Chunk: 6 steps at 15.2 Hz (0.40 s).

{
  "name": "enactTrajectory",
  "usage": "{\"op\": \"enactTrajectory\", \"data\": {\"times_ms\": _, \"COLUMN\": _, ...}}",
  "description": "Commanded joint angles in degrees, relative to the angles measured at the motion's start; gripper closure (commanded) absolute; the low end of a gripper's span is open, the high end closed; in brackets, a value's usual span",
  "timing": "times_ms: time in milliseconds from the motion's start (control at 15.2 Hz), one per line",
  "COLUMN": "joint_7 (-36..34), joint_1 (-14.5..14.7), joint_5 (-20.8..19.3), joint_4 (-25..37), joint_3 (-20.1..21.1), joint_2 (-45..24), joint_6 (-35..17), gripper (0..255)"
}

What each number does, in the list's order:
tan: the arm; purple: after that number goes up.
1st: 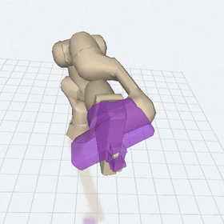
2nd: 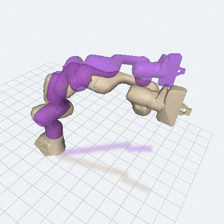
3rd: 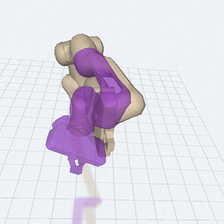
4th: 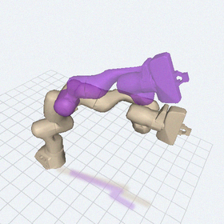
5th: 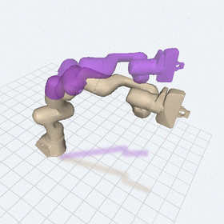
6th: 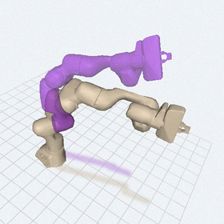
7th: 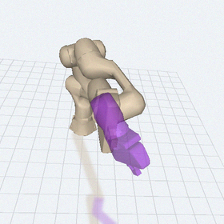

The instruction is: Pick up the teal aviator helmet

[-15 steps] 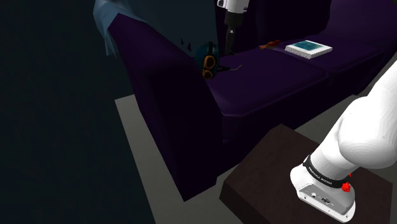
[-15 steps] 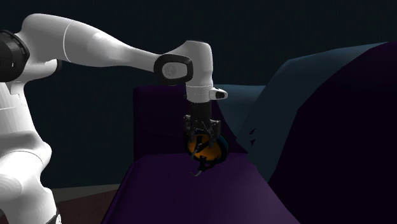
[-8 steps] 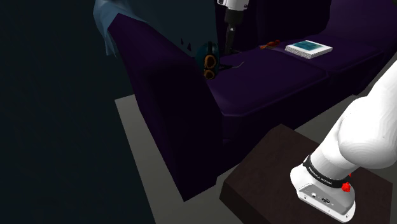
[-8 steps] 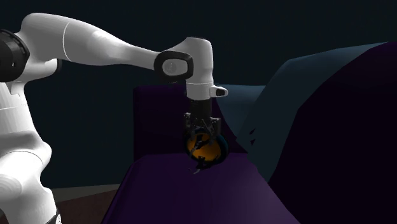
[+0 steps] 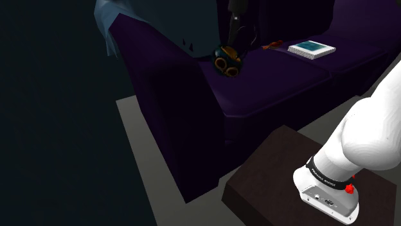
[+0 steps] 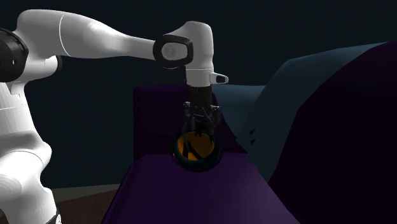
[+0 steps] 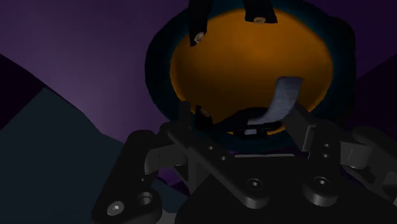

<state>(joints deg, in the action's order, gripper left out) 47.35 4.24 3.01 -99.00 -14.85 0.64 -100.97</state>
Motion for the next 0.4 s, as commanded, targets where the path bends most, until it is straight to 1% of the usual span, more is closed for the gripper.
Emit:
{"op": "enactTrajectory", "data": {"times_ms": 0, "joint_7": -0.02, "joint_1": -0.03, "joint_5": 0.03, "joint_4": 1.83, "joint_3": -0.03, "joint_2": -0.06, "joint_6": 1.61, "gripper": 255}}
{"op": "enactTrajectory", "data": {"times_ms": 198, "joint_7": -0.06, "joint_1": -0.07, "joint_5": 0.11, "joint_4": 4.57, "joint_3": -0.07, "joint_2": -0.42, "joint_6": 4.01, "gripper": 255}}
{"op": "enactTrajectory", "data": {"times_ms": 330, "joint_7": -0.06, "joint_1": -0.07, "joint_5": 0.11, "joint_4": 4.71, "joint_3": -0.07, "joint_2": -0.44, "joint_6": 4.13, "gripper": 255}}
